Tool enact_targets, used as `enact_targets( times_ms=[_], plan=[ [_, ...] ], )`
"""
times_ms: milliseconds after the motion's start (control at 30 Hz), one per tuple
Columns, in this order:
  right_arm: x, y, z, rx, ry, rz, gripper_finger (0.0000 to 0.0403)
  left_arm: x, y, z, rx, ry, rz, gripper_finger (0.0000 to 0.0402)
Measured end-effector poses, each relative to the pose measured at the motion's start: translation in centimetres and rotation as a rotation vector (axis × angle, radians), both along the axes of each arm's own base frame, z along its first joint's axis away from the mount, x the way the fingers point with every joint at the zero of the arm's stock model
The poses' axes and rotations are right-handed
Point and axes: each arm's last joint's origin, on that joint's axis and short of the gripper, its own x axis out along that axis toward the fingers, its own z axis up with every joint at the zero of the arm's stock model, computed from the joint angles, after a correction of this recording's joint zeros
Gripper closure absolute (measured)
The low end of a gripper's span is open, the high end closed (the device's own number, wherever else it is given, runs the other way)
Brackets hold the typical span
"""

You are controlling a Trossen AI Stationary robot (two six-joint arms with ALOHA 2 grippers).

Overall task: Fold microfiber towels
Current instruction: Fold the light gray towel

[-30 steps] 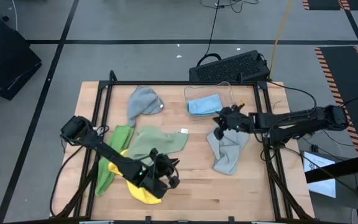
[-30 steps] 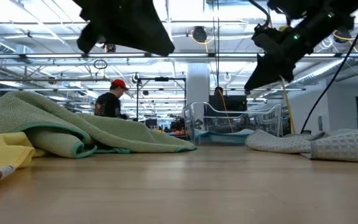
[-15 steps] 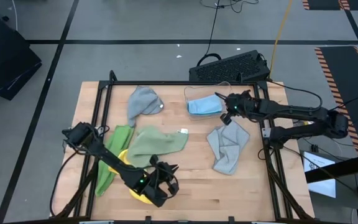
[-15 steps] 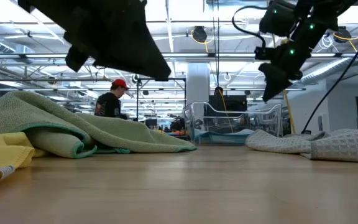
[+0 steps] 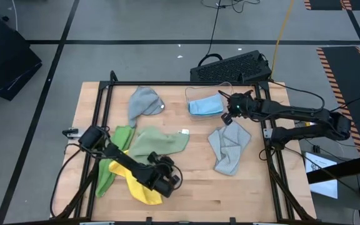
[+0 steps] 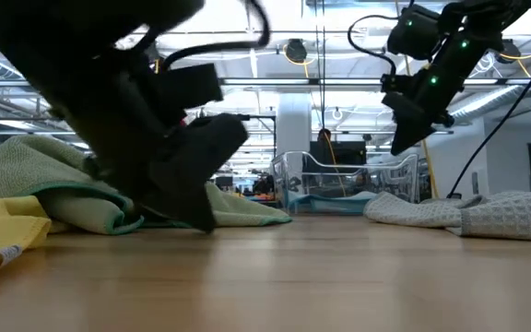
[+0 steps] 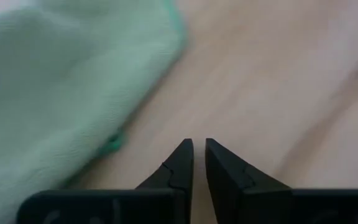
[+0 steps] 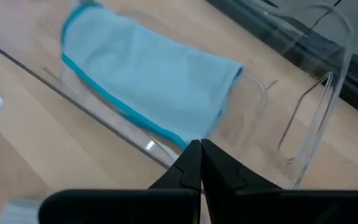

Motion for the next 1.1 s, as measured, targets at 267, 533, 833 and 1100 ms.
enact_targets(
  times_ms=[267, 533, 833, 1100],
  plan=[
    [-0.8, 0.3, 1.5, -0.061, -0.075, -0.025, 0.0403, -2.2, 2.5, 6.5, -0.064, -0.005, 0.137, 0.036],
    [-1.7, 0.6, 2.8, -0.109, -0.135, -0.004, 0.0403, -3.1, 4.7, 15.5, -0.175, -0.277, 0.035, 0.036],
    [-1.9, 0.7, 3.2, -0.111, -0.162, -0.012, 0.0403, -9.0, 8.4, 23.1, -0.088, -0.337, -0.095, 0.036],
    [-1.7, 0.7, 2.9, -0.038, -0.236, -0.131, 0.0403, -13.8, 10.7, 27.9, -0.087, -0.453, -0.312, 0.036]
  ],
)
